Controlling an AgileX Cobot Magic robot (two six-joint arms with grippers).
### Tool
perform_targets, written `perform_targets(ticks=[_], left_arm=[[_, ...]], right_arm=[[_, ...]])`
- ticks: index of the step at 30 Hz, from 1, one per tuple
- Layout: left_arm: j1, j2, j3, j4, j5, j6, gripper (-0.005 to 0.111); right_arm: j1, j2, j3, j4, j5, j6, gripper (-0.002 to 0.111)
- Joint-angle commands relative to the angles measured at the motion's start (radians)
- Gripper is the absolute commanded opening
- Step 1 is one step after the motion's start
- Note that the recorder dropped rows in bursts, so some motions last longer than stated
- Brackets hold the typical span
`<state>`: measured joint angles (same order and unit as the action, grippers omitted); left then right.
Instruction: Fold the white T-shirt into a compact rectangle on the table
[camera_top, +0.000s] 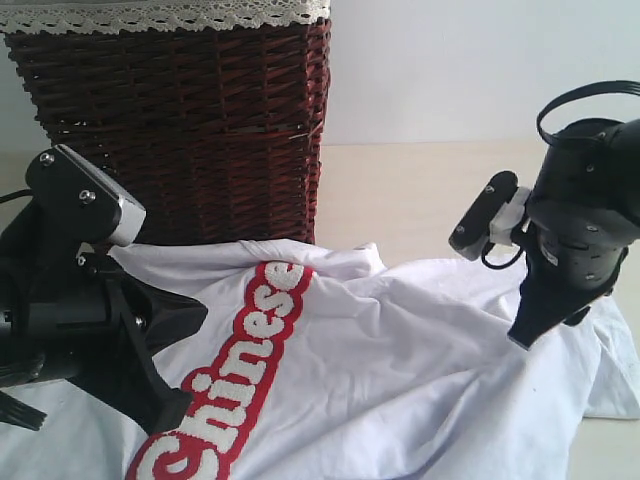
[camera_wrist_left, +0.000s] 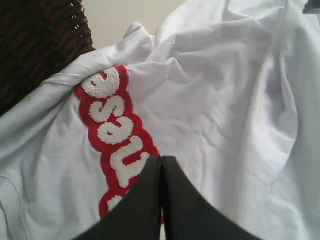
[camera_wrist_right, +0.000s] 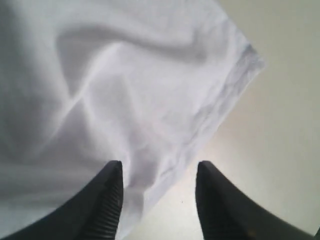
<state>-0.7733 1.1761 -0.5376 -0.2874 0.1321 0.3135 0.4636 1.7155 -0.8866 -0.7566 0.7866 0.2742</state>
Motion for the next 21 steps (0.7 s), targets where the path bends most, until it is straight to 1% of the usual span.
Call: perform_targets(ticks=[1, 7, 9, 10, 12, 16, 18, 21], left_arm=[[-0.005, -0.001, 0.003, 0.002, -0.007, -0.003, 0.000], [-0.005, -0.001, 0.003, 0.002, -0.007, -0.003, 0.000], [-0.005, -0.001, 0.003, 0.002, -0.004, -0.003, 0.000], [-0.005, -0.001, 0.003, 0.002, -0.002, -0.003, 0.000], [-0.005, -0.001, 0.003, 0.006, -0.002, -0.003, 0.000], [-0.005, -0.001, 0.003, 0.006, 0.000, -0.003, 0.000], [-0.005, -0.001, 0.003, 0.006, 0.000, -0.003, 0.000], [-0.005, -0.001, 0.003, 0.006, 0.000, -0.001, 0.000]], right_arm=[[0.002, 0.001, -0.053, 0.117, 0.035, -0.064, 0.046], [0.002, -0.032, -0.086, 0.388, 0.121, -0.293, 0.046], [0.011, -0.070, -0.088, 0.500, 0.168, -0.454, 0.046], [0.021, -0.086, -0.088, 0.527, 0.191, -0.504, 0.046], [0.064, -0.128, -0.088, 0.554, 0.239, -0.558, 0.046], [0.185, -0.200, -0.081, 0.573, 0.333, -0.560, 0.046], [0.258, -0.225, -0.053, 0.575, 0.369, -0.557, 0.046], [0.349, -0.232, 0.026, 0.575, 0.364, -0.557, 0.046]])
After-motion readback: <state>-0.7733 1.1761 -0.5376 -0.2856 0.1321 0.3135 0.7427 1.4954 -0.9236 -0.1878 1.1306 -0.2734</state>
